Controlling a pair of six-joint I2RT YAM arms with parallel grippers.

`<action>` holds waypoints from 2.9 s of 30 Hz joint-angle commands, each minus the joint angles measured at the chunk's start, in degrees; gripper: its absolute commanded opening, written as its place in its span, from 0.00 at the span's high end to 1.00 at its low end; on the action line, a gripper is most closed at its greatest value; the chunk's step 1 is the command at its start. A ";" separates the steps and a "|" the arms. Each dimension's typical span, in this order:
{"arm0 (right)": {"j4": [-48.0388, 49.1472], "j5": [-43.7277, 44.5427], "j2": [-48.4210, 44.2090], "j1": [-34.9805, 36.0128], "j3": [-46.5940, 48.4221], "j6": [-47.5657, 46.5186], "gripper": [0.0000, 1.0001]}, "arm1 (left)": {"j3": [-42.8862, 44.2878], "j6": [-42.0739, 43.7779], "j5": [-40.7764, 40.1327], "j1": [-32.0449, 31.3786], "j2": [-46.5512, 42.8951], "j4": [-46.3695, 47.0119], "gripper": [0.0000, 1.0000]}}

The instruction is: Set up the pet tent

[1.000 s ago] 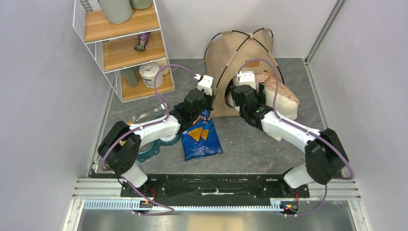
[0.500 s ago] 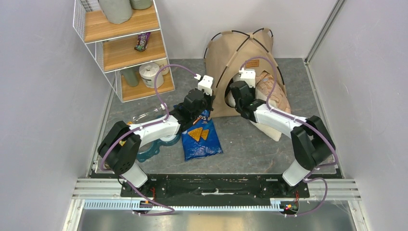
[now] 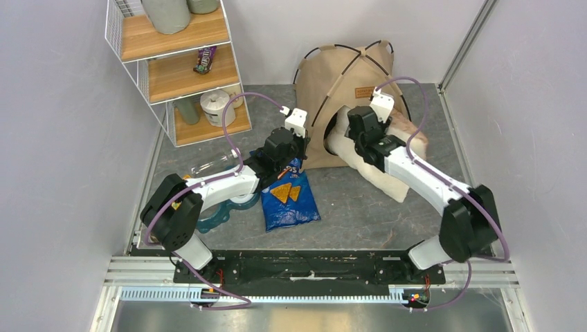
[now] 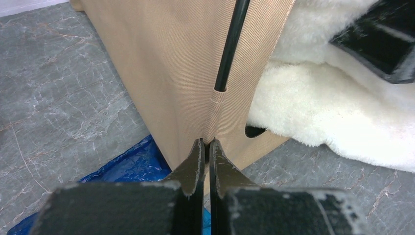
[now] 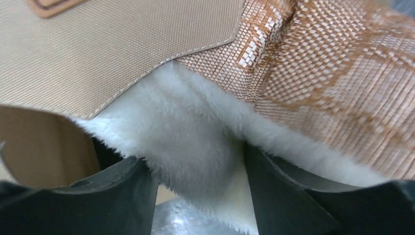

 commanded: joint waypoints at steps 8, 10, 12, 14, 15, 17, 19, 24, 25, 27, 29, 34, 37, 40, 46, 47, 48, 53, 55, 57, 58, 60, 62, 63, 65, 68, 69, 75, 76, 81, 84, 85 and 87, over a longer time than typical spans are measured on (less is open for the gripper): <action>-12.07 -0.93 -17.74 -0.60 3.97 -19.70 0.08 | 2.72 -0.26 -0.11 0.31 -1.00 -0.73 0.98; -14.27 -5.92 -18.27 -0.44 3.96 -21.70 0.07 | 3.00 -0.28 -0.01 0.40 -0.74 -1.07 0.98; -14.66 -8.99 -19.26 0.07 2.34 -21.81 0.06 | 3.05 -0.37 -0.04 0.40 -0.57 -1.09 0.98; -14.37 -11.93 -20.08 1.10 -0.21 -21.33 0.06 | 3.18 -0.46 -0.04 0.40 -0.47 -1.17 0.98; -14.01 -13.18 -20.30 1.62 -1.76 -20.44 0.07 | 3.23 -0.54 0.02 0.40 -0.40 -1.26 0.98; -12.94 -15.66 -20.12 2.90 -4.67 -18.88 0.11 | 3.27 -0.46 -0.02 0.40 -0.47 -1.61 0.98; -10.81 -17.90 -19.15 3.80 -7.67 -17.34 0.15 | 3.27 -0.29 -0.02 0.48 -0.47 -1.77 0.98; -4.10 -13.03 -12.34 4.26 -11.47 -15.79 0.11 | 3.26 -0.41 0.06 0.57 -0.40 -2.03 0.98; -2.41 -11.13 -10.43 4.27 -11.67 -16.47 0.10 | 3.27 -0.46 0.20 0.57 -0.38 -2.03 0.98; -1.20 -8.58 -6.85 4.28 -10.41 -17.80 0.09 | 3.36 -0.46 0.42 0.57 -0.47 -2.23 0.98; -0.59 -6.78 -4.16 4.27 -9.17 -18.54 0.09 | 3.31 -0.38 0.32 0.64 -0.64 -2.39 0.98; 0.94 -2.03 -3.90 4.27 -8.27 -19.47 0.06 | 3.26 -0.13 0.45 0.79 -0.91 -2.58 0.98; 2.43 -1.55 -4.22 4.27 -8.82 -23.15 0.03 | 3.25 -0.04 0.62 0.92 -0.91 -2.59 0.98; 4.36 -2.80 -2.01 4.25 -10.15 -26.56 0.03 | 3.31 0.32 0.51 1.01 -0.91 -2.67 0.98; 2.98 -2.73 6.47 4.68 -9.37 -24.78 0.03 | 3.18 0.51 0.79 1.71 -0.92 -3.32 0.98; 3.54 -2.64 6.89 4.62 -9.38 -24.59 0.03 | 3.18 0.51 0.94 1.87 -0.91 -3.48 0.98; 3.46 -2.00 7.07 4.62 -9.09 -23.92 0.03 | 3.10 0.43 1.08 1.94 -0.91 -3.46 0.98; -3.17 -1.65 11.19 4.08 -3.93 -15.84 0.03 | 3.27 0.25 1.81 2.17 -1.08 -3.84 0.98; -6.47 0.15 13.73 4.04 -1.29 -12.07 0.04 | 3.44 0.16 2.06 2.36 -1.17 -4.07 0.98; -7.86 2.63 15.81 3.85 0.34 -9.18 0.05 | 3.45 0.16 2.32 2.50 -1.42 -4.24 0.98; -7.88 3.66 16.42 3.67 0.61 -7.83 0.06 | 3.45 0.16 2.35 2.50 -1.52 -4.33 0.98; -7.25 4.62 17.49 3.21 0.46 -6.07 0.09 | 3.42 0.16 2.60 2.59 -1.69 -4.59 0.98; -5.70 4.97 18.06 2.83 -0.73 -4.90 0.19 | 3.36 0.07 2.84 2.59 -1.82 -4.60 0.98; -4.73 5.23 18.23 2.65 -1.71 -4.38 0.29 | 3.36 0.09 2.89 2.62 -1.82 -4.60 0.98; -2.88 5.80 18.33 2.38 -3.31 -3.50 0.49 | 3.44 0.07 3.01 2.68 -1.70 -4.60 0.98; -0.89 6.00 17.10 2.24 -5.04 -3.17 0.87 | 3.62 0.07 3.24 2.77 -1.35 -4.61 0.98; -0.50 5.68 16.08 2.27 -5.37 -3.09 0.99 | 3.71 0.07 3.33 2.77 -1.18 -4.64 0.98; -5.21 -6.96 6.85 -0.19 -1.67 0.02 1.00 | 3.89 0.07 3.28 2.86 -0.85 -4.60 0.98; -7.29 -10.74 5.58 -1.11 -0.11 1.30 1.00 | 3.97 0.07 3.28 2.86 -0.82 -4.62 0.98; -14.07 -21.65 4.01 -3.49 9.97 7.26 1.00 | 3.76 0.51 3.44 2.88 -0.80 -4.60 0.98; -14.24 -28.63 4.34 -4.68 14.18 12.03 1.00 | 3.41 0.85 3.46 2.92 -0.82 -4.27 0.98; -13.99 -30.23 4.68 -4.94 15.27 14.01 1.00 | 3.28 0.86 3.46 2.95 -0.83 -4.08 0.98; -12.23 -34.84 5.12 -5.84 16.08 18.68 1.00 | 3.17 0.86 3.53 2.95 -0.74 -3.98 0.98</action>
